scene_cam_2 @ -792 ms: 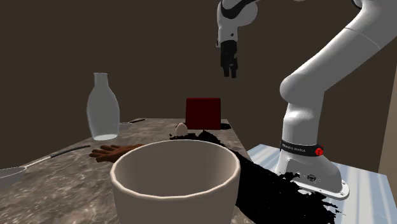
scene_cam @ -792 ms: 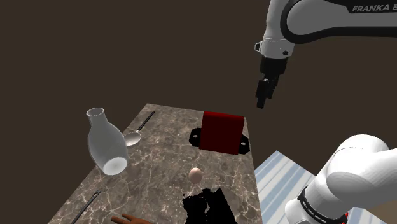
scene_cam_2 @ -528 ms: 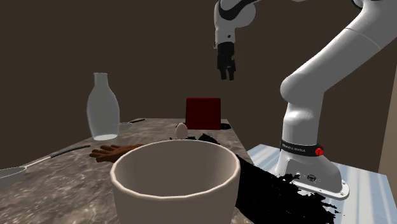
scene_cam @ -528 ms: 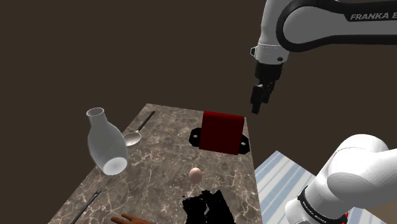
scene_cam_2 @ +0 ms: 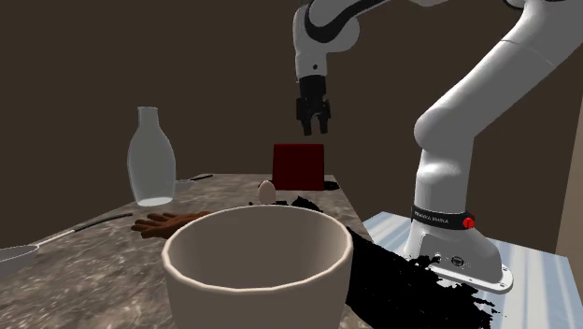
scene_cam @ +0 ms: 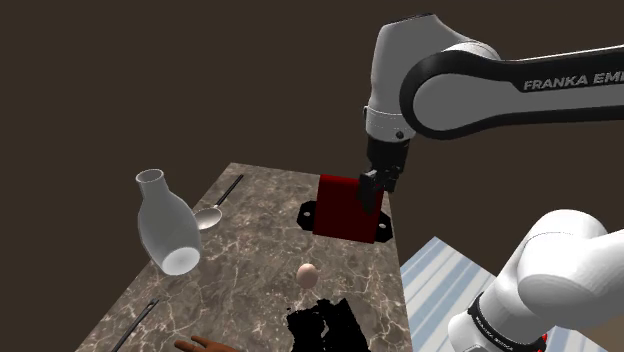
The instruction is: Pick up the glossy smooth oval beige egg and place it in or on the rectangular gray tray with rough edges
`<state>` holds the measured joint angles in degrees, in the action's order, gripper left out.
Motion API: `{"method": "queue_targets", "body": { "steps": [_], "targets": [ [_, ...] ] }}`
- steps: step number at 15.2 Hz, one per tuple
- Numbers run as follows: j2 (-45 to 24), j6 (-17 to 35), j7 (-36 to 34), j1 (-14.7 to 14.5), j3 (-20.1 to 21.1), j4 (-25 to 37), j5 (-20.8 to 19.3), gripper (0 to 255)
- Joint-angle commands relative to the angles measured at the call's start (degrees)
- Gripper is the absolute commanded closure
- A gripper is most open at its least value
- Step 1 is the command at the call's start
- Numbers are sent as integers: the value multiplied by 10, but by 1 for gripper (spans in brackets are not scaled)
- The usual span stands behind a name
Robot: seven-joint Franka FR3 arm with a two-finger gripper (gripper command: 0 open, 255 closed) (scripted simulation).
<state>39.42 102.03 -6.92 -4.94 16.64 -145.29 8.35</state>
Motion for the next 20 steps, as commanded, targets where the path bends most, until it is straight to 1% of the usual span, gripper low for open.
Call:
{"method": "queue_targets", "body": {
  "steps": [1, 5, 9, 12, 15, 20],
  "targets": [
    [-23, 25, -38, -5, 31, 3, 12, 0],
    [-77, 78, -110, -10, 94, 10, 25, 0],
    [-147, 131, -189, -4, 158, 32, 19, 0],
    [-211, 168, -257, 7, 207, 58, -4, 0],
    [-286, 199, -336, 22, 254, 90, -51, 0],
    [-311, 241, -350, 25, 260, 68, -68, 0]
  ]
}}
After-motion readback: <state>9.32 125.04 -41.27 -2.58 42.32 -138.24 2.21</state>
